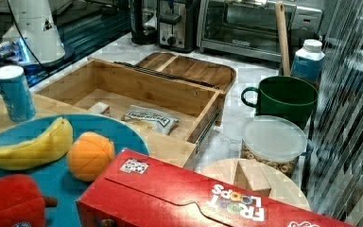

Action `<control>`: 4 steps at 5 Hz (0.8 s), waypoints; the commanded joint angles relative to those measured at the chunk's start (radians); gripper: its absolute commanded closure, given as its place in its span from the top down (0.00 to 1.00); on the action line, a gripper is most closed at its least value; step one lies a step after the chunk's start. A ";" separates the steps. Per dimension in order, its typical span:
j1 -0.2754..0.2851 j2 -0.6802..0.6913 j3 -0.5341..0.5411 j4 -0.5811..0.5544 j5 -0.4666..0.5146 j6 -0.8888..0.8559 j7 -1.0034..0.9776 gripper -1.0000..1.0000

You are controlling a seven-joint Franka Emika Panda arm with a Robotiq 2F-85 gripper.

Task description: Close the drawer.

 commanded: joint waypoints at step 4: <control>0.083 -0.107 0.155 -0.287 -0.005 0.212 -0.334 0.00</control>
